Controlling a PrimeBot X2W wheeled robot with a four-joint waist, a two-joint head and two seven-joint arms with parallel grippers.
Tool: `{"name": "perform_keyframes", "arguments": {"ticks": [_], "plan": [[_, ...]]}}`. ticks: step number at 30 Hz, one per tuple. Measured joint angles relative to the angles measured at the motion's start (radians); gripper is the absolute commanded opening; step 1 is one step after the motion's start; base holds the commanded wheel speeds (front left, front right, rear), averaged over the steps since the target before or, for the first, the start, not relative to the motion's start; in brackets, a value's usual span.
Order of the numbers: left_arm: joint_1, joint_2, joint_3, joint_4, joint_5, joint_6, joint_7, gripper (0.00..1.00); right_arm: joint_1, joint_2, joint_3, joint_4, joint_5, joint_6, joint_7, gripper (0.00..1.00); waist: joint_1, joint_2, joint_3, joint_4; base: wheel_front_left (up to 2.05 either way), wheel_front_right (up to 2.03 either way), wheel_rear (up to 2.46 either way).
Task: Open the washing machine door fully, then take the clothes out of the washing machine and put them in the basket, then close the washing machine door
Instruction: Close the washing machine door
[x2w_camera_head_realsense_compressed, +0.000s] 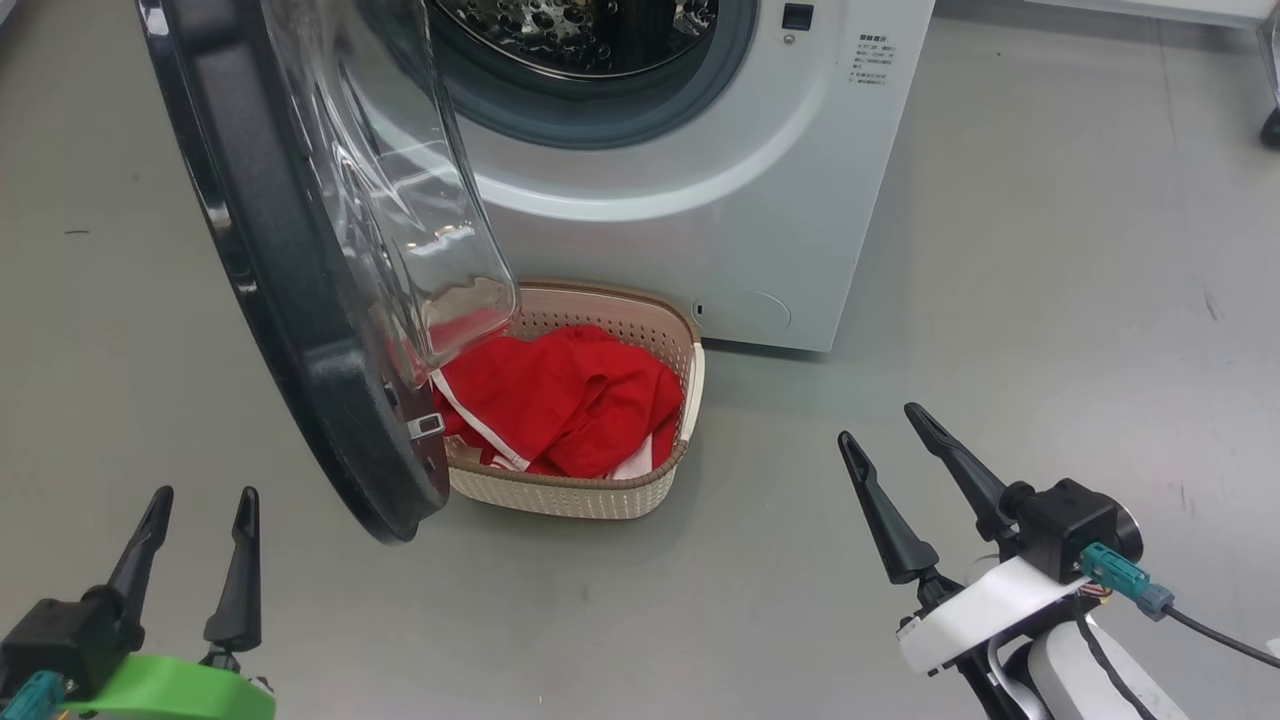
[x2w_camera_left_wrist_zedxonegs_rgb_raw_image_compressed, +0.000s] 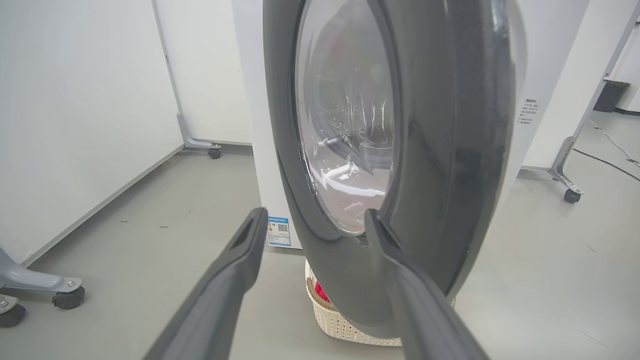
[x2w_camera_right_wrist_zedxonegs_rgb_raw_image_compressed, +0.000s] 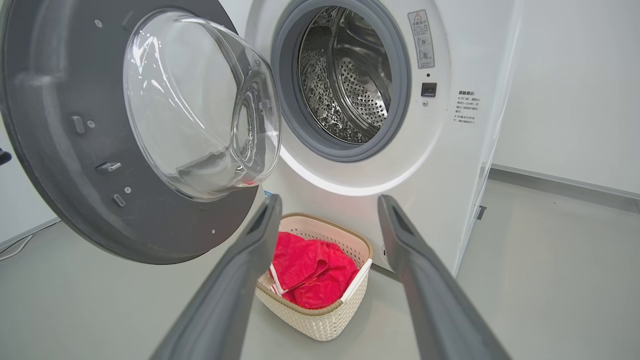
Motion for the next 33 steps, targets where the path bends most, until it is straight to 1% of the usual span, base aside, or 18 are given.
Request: {"name": "perform_keyframes", "arguments": {"ticks": [4,8,11,17,33], "plan": [[0.0,0.0,0.0,0.023,0.022,0.0,-0.038,1.0,0.011,0.002,0.0,0.003,0.0,0.0,0.0,1.0,0.0,0.0,-0.004,-0.002,0.0,0.0,0.0],[0.0,-0.002,0.001,0.04,0.037,0.0,-0.038,1.0,0.017,0.004,0.0,0.005,0.0,0.0,0.0,1.0,0.0,0.0,-0.007,-0.003,0.0,0.0,0.0],[0.0,-0.017,0.002,0.052,0.033,0.0,-0.041,1.0,0.017,0.005,-0.001,0.005,0.0,0.0,0.0,1.0,0.0,0.0,-0.007,-0.003,0.0,0.0,0.0],[-0.002,-0.018,0.003,0.071,0.034,0.0,-0.046,1.0,0.017,0.005,-0.006,0.002,0.0,0.0,0.0,1.0,0.0,0.0,-0.005,-0.001,0.0,0.0,0.0],[-0.021,-0.039,0.019,0.078,0.035,0.0,-0.047,1.0,0.017,0.006,-0.015,-0.003,0.0,0.0,0.0,1.0,0.0,0.0,0.004,0.006,0.0,0.0,0.0]]}}
